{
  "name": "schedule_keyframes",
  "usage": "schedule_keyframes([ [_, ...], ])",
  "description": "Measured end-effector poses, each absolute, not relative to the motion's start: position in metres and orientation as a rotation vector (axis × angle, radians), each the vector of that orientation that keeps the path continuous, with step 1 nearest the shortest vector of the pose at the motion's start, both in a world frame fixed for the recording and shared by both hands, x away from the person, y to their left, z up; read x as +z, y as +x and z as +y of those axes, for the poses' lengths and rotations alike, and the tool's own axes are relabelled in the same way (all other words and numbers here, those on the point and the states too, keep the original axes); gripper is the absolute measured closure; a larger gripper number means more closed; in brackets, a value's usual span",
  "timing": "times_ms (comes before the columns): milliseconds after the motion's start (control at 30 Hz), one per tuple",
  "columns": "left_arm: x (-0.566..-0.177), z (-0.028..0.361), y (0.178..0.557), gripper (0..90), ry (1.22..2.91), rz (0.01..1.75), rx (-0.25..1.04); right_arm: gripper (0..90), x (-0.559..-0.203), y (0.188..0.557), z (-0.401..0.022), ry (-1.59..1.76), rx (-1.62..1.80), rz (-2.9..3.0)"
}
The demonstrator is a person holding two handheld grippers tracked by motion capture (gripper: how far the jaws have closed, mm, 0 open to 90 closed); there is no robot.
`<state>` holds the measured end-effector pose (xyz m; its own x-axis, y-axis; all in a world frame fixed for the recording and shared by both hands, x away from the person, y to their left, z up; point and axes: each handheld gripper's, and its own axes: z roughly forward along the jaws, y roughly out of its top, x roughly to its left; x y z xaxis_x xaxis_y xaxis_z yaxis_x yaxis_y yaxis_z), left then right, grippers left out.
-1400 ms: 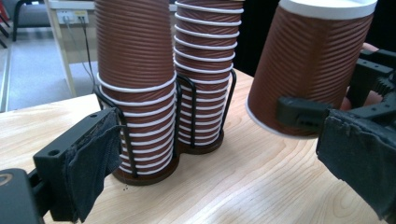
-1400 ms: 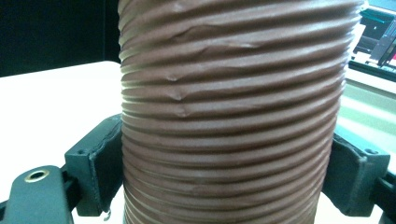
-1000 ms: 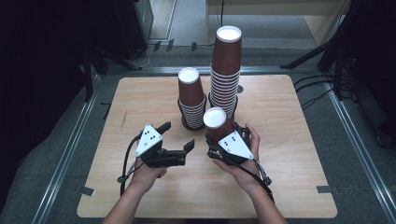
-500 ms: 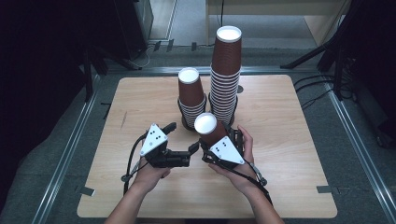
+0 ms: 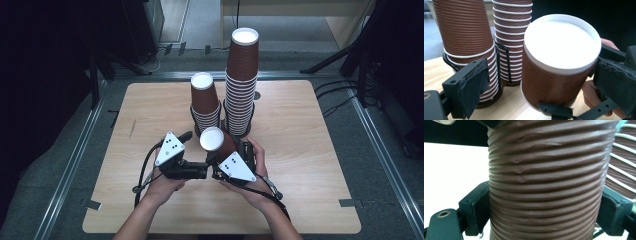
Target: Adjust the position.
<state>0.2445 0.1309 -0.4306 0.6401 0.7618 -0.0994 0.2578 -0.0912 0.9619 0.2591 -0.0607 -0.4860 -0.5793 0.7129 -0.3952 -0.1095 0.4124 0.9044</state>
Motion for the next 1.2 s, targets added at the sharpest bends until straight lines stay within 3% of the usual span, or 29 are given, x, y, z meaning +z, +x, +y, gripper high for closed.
schedule_keyframes([
  [567,-0.431,0.127,0.245,7.1,1.676,0.824,0.487,13.3,-0.489,0.254,-0.050,0.435,1.298,1.876],
  [967,-0.429,0.128,0.243,19.3,1.687,0.793,0.484,13.3,-0.489,0.252,-0.048,0.394,1.301,1.881],
  [1200,-0.427,0.128,0.244,20.5,1.698,0.793,0.475,13.1,-0.489,0.253,-0.048,0.381,1.292,1.877],
])
